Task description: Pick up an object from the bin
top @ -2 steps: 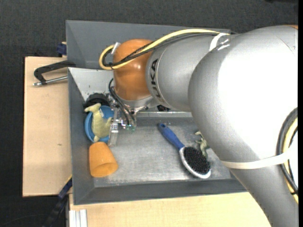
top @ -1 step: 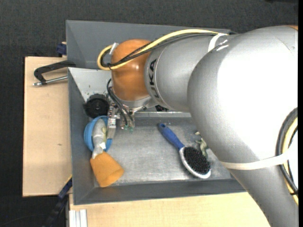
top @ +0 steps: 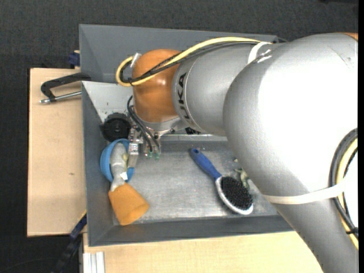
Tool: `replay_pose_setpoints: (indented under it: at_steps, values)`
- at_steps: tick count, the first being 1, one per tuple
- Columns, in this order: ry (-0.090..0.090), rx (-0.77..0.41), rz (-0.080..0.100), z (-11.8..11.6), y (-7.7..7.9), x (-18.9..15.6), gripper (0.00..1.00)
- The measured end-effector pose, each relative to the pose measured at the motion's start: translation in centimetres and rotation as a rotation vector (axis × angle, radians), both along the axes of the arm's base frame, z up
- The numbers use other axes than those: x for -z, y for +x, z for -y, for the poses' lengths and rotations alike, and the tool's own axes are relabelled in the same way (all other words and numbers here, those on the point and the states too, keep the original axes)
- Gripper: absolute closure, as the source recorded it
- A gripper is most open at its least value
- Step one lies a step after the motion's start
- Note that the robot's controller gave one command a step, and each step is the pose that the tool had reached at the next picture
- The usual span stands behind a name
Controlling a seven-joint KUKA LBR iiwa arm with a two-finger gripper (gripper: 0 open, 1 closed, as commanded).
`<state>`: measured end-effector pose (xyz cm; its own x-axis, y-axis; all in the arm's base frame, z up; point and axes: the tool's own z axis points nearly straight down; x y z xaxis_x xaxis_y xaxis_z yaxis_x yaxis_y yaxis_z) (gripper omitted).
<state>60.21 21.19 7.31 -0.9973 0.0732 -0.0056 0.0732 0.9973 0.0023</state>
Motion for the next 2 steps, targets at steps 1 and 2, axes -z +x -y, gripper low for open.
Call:
replay_pose_setpoints:
  at_steps: [1, 2]
  values:
    - [-0.002, -0.025, -0.001, -0.31, -0.32, -0.46, 1.0]
    - [0.001, -0.048, 0.001, -0.19, -0.22, -0.02, 1.0]
